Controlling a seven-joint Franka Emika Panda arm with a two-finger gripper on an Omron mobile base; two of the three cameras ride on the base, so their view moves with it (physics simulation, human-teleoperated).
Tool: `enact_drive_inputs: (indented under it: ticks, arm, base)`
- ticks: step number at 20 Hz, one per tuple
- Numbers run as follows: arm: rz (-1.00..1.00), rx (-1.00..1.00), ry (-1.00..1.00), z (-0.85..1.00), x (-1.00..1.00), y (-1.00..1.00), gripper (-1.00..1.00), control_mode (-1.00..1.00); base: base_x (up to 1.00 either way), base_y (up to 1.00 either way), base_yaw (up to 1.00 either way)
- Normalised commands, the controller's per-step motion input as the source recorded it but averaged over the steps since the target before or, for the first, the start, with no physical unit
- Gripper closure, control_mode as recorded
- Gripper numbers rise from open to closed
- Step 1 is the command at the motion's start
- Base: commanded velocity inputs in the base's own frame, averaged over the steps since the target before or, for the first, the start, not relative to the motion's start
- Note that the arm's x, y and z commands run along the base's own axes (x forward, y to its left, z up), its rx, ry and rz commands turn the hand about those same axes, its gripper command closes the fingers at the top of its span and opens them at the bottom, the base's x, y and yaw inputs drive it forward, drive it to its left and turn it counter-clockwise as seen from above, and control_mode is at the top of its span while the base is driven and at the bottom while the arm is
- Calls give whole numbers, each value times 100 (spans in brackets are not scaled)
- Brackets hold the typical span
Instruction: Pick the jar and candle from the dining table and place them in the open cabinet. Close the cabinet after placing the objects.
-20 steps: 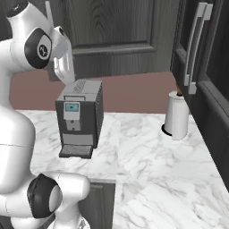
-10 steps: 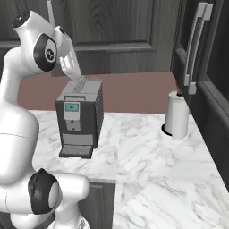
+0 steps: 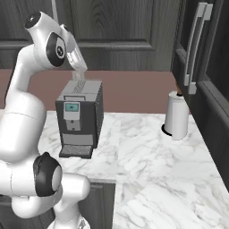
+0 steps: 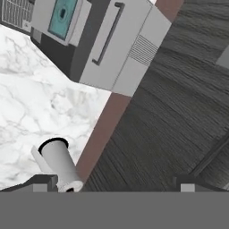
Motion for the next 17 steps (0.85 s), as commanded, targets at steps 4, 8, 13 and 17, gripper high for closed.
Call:
enact_drive_inputs:
  ticks: [4,8,13,17]
  arm:
    - [4,-4,0,1,53,11,-100,-100]
    - [4,-4,0,0,52,13,-100,-100]
    - [3,-5,0,0,46,15,-100,-100]
    - [1,-6,0,0,36,16,-100,-100]
  base:
    - [0,0,0]
    - [0,0,0]
    - [0,0,0]
    - [0,0,0]
